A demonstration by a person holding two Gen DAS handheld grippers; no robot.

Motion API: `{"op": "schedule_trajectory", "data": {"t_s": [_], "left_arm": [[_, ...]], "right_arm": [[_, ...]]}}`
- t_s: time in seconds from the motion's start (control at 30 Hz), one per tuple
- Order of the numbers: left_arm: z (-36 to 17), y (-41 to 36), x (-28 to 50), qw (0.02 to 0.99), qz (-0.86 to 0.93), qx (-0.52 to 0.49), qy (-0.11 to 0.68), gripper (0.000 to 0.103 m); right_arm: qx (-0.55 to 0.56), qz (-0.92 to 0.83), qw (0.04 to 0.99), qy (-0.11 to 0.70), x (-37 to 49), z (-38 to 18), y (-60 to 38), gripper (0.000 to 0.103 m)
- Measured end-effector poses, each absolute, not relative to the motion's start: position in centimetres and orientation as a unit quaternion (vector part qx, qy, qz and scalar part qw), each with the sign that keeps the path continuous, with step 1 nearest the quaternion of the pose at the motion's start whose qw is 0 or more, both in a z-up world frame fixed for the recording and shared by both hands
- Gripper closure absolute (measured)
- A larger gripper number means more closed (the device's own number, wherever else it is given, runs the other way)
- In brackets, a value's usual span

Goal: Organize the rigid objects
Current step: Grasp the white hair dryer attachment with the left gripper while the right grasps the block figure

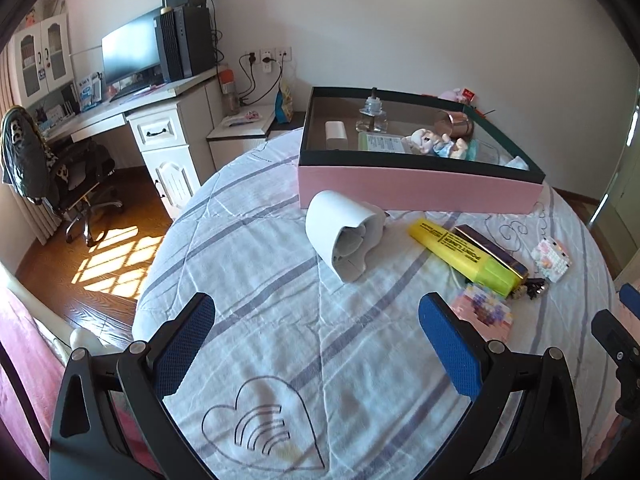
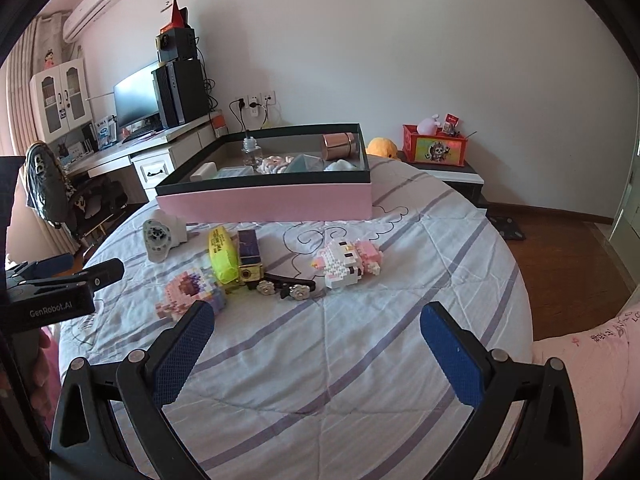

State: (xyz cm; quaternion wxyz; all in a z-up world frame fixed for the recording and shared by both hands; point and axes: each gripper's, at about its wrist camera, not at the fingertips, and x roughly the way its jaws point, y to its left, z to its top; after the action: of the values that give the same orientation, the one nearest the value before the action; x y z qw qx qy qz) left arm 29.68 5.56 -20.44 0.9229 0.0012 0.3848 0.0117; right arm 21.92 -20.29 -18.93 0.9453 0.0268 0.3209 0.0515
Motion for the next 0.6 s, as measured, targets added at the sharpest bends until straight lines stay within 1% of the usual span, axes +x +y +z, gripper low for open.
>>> {"op": "schedule_trajectory", "data": {"t_s": [0.2,0.4,0.47,0.5,0.53,0.6], "left_arm": [[-21.9,5.3,34.9,0.913,-0.008,0.009,0.409,0.0],[-23.3,4.4,38.7,0.902,0.011,0.038,0.431,0.001],[-23.5,4.2,39.1,0.901,-0.004,0.035,0.432,0.011],[-23.6,4.0,39.1,0.902,-0.019,0.032,0.431,0.029],[-23.6,3.9,38.9,0.902,-0.028,0.033,0.429,0.042],[-23.5,3.5,38.4,0.906,-0.025,0.045,0.421,0.042]], "right_arm": [[0.035,0.04,0.94,0.338,24.6,-20.3,-21.5,0.0],[0.032,0.04,0.935,0.35,26.3,-20.9,-21.6,0.0],[0.033,0.038,0.934,0.353,26.7,-21.0,-21.8,0.0],[0.034,0.04,0.933,0.355,26.9,-21.0,-21.9,0.0],[0.035,0.041,0.933,0.357,27.1,-21.1,-22.0,0.0],[0.036,0.036,0.932,0.36,27.5,-21.1,-22.4,0.0]]}}
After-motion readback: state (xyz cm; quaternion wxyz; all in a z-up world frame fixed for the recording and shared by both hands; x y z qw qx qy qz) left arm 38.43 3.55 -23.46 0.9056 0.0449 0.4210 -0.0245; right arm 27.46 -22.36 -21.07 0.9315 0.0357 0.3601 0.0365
